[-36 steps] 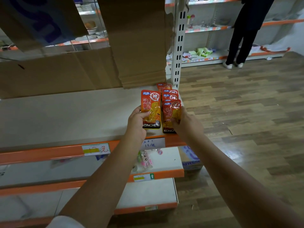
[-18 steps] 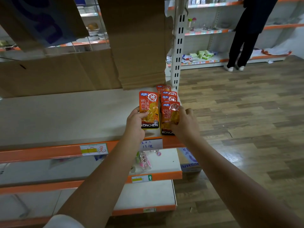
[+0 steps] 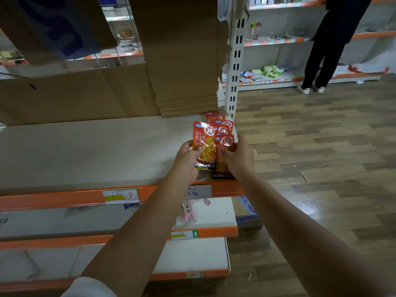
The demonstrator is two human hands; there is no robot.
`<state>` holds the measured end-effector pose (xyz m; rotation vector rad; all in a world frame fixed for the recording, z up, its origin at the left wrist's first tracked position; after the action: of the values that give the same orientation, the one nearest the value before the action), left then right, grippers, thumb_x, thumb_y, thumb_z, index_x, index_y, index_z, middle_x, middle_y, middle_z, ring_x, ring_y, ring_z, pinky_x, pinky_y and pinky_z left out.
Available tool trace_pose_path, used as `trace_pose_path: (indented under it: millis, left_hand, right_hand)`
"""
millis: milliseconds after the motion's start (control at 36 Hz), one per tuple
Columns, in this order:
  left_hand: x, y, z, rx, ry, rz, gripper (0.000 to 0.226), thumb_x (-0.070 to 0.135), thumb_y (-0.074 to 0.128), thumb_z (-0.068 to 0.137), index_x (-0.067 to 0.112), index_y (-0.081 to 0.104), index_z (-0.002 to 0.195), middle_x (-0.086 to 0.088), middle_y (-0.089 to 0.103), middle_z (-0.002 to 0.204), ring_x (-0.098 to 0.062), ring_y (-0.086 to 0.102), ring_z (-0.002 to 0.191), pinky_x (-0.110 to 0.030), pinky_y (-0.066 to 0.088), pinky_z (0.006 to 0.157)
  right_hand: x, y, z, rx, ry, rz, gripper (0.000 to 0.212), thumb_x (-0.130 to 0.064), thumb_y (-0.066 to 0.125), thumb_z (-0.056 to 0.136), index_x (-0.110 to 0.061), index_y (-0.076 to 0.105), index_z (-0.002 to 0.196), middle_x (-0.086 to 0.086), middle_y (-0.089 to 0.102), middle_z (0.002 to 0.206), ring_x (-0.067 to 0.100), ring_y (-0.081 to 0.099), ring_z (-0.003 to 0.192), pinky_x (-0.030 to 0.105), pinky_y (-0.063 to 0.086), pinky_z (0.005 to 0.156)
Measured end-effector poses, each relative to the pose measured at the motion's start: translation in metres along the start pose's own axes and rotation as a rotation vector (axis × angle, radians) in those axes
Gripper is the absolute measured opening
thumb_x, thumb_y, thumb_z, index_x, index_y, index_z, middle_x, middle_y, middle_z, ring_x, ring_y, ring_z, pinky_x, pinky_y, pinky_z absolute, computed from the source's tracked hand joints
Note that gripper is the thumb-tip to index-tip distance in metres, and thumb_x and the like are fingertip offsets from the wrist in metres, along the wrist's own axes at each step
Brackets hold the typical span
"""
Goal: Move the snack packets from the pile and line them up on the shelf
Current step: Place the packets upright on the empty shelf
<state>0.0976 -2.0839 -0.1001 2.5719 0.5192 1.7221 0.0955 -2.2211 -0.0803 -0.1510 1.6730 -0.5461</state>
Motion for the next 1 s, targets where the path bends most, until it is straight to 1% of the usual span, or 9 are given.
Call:
trace_pose_path:
  millis: [111,250,306,361,417,472,611,722,1000]
  left_hand:
    - [0.0,0.004,0.002,-0.015,-0.009,0.013,0.021,0.007,0.049,0.095,0.019,0.05,0.112,-0.013,0.059,0.118,-0.032,0.057,0.111,-0.051,0.045,0.098]
    - [-0.002,-0.001,0.004,0.014,-0.018,-0.038,0.024,0.005,0.049,0.095,0.017,0.049,0.116,-0.013,0.057,0.117,-0.033,0.057,0.111,-0.052,0.045,0.097]
    - [-0.002,-0.005,0.006,0.044,-0.018,-0.068,0.023,0.005,0.048,0.095,0.018,0.049,0.113,-0.012,0.058,0.114,-0.032,0.057,0.108,-0.052,0.046,0.095]
    - [0.002,-0.011,0.009,0.079,-0.012,-0.102,0.021,0.005,0.047,0.095,0.019,0.049,0.111,-0.01,0.059,0.108,-0.031,0.059,0.103,-0.05,0.049,0.087]
    - [0.008,-0.016,0.013,0.115,-0.001,-0.121,0.02,0.003,0.047,0.095,0.018,0.05,0.108,-0.009,0.059,0.106,-0.029,0.059,0.1,-0.045,0.05,0.083]
    - [0.014,-0.018,0.018,0.132,0.005,-0.13,0.022,-0.002,0.045,0.093,0.015,0.052,0.106,-0.009,0.058,0.103,-0.027,0.058,0.096,-0.042,0.049,0.086]
    - [0.03,-0.015,0.034,0.193,0.028,-0.022,0.024,-0.008,0.043,0.087,0.012,0.055,0.093,-0.007,0.058,0.09,-0.026,0.058,0.091,-0.039,0.049,0.087]
    - [0.041,-0.01,0.05,0.214,0.088,-0.061,0.037,-0.015,0.041,0.083,0.016,0.053,0.066,-0.003,0.053,0.069,-0.02,0.052,0.066,-0.026,0.042,0.063]
    - [0.039,0.003,0.084,0.161,0.2,0.213,0.042,-0.011,0.047,0.085,0.026,0.045,0.066,0.006,0.05,0.07,-0.006,0.044,0.064,-0.018,0.035,0.057]
  right_hand:
    - [0.001,0.002,0.002,0.019,0.01,0.068,0.047,-0.015,0.057,0.092,-0.014,0.038,0.135,0.006,0.057,0.125,0.021,0.057,0.11,0.027,0.044,0.073]
    - [0.003,0.003,0.007,0.028,-0.018,0.072,0.041,-0.01,0.055,0.092,-0.014,0.041,0.13,0.005,0.059,0.118,0.013,0.052,0.09,0.02,0.039,0.056]
    - [0.004,0.004,0.008,0.037,-0.023,0.039,0.039,-0.011,0.056,0.09,-0.013,0.043,0.126,0.006,0.059,0.116,0.016,0.055,0.09,0.024,0.044,0.061]
    - [0.001,0.005,0.006,0.044,-0.041,-0.02,0.042,-0.012,0.059,0.088,-0.012,0.044,0.127,0.008,0.057,0.119,0.022,0.056,0.102,0.034,0.05,0.077]
    - [-0.006,0.005,0.005,0.059,-0.092,-0.146,0.051,-0.012,0.061,0.085,-0.012,0.042,0.132,0.009,0.05,0.128,0.027,0.047,0.118,0.043,0.044,0.097]
    - [-0.013,0.004,0.004,0.068,-0.149,-0.294,0.056,-0.012,0.061,0.084,-0.014,0.04,0.136,0.008,0.041,0.138,0.027,0.035,0.127,0.041,0.031,0.106]
    - [-0.027,0.009,0.004,0.048,-0.288,-0.55,0.052,-0.024,0.06,0.086,-0.019,0.045,0.135,0.005,0.033,0.146,0.028,0.021,0.134,0.041,0.018,0.109]
    - [-0.033,0.012,0.006,0.013,-0.354,-0.666,0.043,-0.025,0.054,0.089,-0.016,0.05,0.13,0.005,0.036,0.143,0.028,0.022,0.132,0.039,0.019,0.105]
    - [-0.03,0.015,0.009,-0.003,-0.439,-0.701,0.04,-0.019,0.052,0.09,-0.016,0.054,0.129,0.003,0.042,0.139,0.027,0.026,0.128,0.035,0.019,0.099]
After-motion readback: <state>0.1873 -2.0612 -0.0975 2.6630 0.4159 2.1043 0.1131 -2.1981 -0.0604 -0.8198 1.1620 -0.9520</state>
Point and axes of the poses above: each hand's wrist, its own z-axis towards the middle knuckle, its own y-axis out of the palm, x = y × z, the point moved 5 cm from there along z, towards the middle knuckle
